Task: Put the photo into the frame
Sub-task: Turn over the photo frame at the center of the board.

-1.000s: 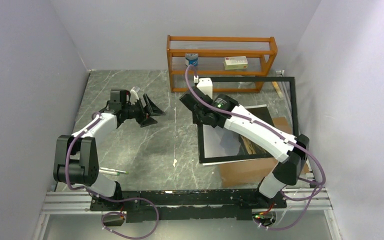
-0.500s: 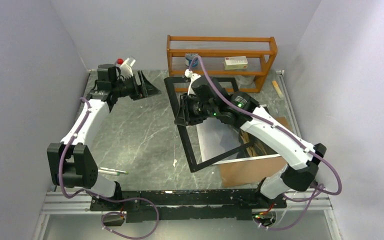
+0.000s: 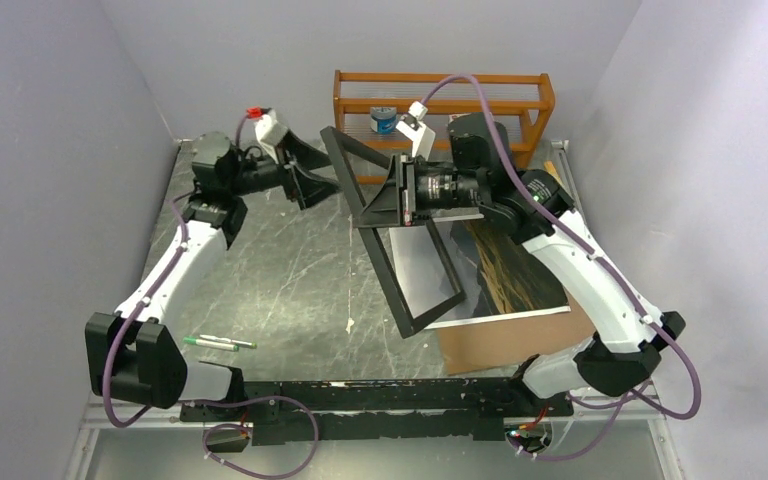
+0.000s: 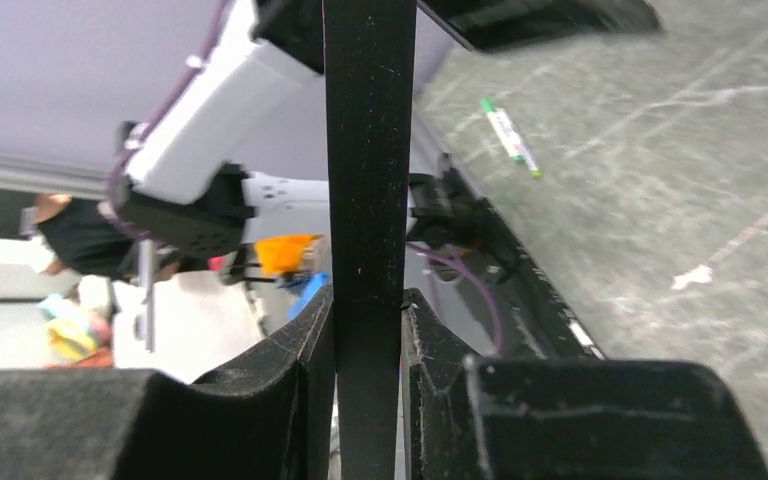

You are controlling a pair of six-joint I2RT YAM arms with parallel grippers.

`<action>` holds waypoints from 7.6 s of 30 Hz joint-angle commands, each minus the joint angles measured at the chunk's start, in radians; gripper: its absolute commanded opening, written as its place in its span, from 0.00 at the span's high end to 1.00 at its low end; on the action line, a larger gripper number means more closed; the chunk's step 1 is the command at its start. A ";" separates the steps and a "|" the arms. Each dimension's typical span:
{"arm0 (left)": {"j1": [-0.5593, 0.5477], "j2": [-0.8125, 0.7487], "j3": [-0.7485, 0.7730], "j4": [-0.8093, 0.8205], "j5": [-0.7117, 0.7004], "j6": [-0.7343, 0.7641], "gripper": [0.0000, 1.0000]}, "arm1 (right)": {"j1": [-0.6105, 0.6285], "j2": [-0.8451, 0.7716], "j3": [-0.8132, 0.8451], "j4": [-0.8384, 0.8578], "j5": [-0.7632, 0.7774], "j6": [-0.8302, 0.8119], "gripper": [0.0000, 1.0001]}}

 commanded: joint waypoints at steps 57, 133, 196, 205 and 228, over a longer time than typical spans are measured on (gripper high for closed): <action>-0.048 -0.286 -0.119 -0.260 -0.555 0.175 0.97 | -0.366 -0.426 -0.444 0.595 0.385 0.244 0.01; 0.296 0.417 0.005 -1.070 -0.782 0.097 0.91 | -0.111 0.509 -0.527 0.521 0.490 -0.281 0.53; 0.339 0.314 0.082 -1.044 -0.889 -0.025 0.30 | 0.042 0.426 -0.571 0.464 0.660 -0.085 0.83; 0.340 0.269 0.111 -1.080 -0.862 -0.069 0.31 | 0.048 0.544 -0.471 0.441 0.654 0.132 0.83; 0.328 0.104 0.028 -0.949 -0.467 -0.177 0.28 | -0.054 0.167 -0.628 0.255 0.794 0.099 0.25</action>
